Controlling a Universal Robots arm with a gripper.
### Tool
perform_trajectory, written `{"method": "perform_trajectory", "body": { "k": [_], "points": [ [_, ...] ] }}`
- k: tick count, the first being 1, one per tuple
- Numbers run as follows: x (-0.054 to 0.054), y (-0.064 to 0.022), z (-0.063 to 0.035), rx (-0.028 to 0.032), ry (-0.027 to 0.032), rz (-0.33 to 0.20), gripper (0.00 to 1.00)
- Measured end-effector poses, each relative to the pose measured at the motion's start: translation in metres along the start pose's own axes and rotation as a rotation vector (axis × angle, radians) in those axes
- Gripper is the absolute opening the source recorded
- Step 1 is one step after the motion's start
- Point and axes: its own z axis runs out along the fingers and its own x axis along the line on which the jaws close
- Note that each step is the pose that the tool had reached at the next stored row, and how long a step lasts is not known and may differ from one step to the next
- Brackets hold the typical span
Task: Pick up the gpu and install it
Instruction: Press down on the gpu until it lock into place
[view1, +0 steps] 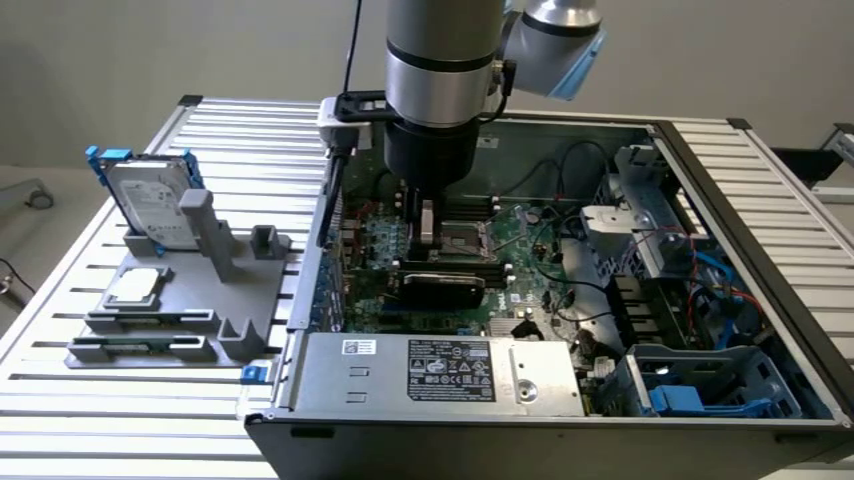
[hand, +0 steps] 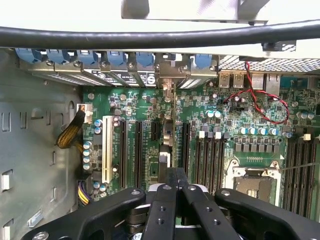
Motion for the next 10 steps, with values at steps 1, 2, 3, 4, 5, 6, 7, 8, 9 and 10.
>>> {"method": "perform_trajectory", "body": {
  "k": [1, 2, 3, 4, 5, 6, 7, 8, 9, 10],
  "points": [
    [0.0, 0.0, 0.0, 0.0, 0.0, 0.0, 0.11],
    [0.0, 0.0, 0.0003, 0.0001, -0.0001, 0.0, 0.11],
    [-0.001, 0.0002, 0.0017, 0.0002, -0.0004, 0.0, 0.11],
    [-0.002, 0.0005, 0.0034, 0.0001, 0.0, 0.0, 0.11],
    [-0.002, 0.0011, 0.0053, 0.0001, 0.0002, 0.0, 0.11],
    [-0.002, 0.0014, 0.0071, 0.0002, 0.0001, 0.0, 0.11],
    [-0.002, 0.0021, 0.0089, 0.0002, 0.0001, -0.001, 0.11],
    [-0.002, 0.0029, 0.0108, 0.0002, 0.0, -0.002, 0.11],
    [-0.002, 0.0038, 0.0126, 0.0002, 0.0001, -0.002, 0.11],
    [-0.002, 0.004, 0.0145, 0.0003, 0.0, -0.002, 0.11]
  ]
}}
